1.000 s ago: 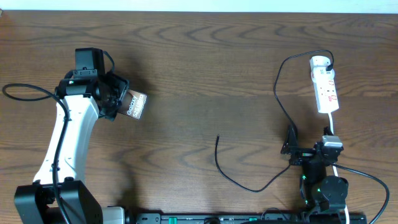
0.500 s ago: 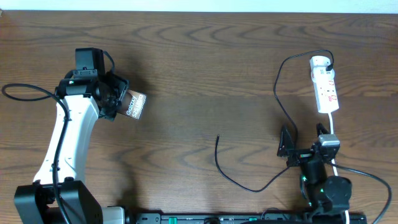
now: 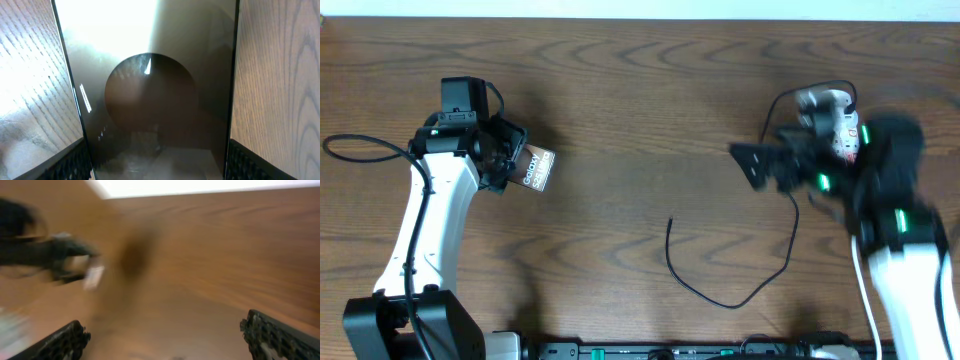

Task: Plug charger to phone and switch on socket
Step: 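Move the right gripper toward the phone held by the left gripper, then close the right gripper on the phone's edge beside the left gripper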

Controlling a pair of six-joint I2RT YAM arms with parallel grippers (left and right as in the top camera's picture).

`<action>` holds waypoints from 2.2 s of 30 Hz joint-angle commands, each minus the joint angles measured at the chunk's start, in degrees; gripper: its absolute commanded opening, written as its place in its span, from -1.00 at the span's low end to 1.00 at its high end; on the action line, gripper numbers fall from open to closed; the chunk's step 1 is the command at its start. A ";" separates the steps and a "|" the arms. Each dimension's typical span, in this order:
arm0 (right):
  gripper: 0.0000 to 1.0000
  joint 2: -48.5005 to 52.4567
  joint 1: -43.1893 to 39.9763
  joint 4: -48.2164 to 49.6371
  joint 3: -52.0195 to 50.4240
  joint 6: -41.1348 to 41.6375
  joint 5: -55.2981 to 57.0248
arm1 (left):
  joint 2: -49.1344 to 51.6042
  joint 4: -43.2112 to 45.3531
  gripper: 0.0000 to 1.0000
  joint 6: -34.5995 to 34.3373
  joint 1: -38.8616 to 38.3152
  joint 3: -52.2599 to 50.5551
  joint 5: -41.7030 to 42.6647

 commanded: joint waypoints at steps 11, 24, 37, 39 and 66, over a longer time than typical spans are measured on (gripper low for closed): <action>0.99 41.77 8.68 47.15 9.38 41.79 -34.40 | -1.16 -2.75 -0.86 -11.52 0.28 1.01 2.58; 0.99 47.60 22.21 55.08 9.35 52.15 -23.10 | -1.16 -4.26 -0.85 -16.57 0.28 1.01 5.49; 0.99 47.60 27.82 55.06 9.33 42.91 -20.15 | -1.16 -7.91 -0.85 -23.71 -0.07 1.01 5.68; 0.98 47.60 28.50 55.06 9.33 41.20 -20.15 | -1.16 -7.89 -0.85 -23.71 -0.26 1.01 6.03; 0.98 47.60 34.64 54.55 9.33 34.95 -18.78 | -1.16 -6.08 -0.86 -26.75 -7.15 1.01 6.62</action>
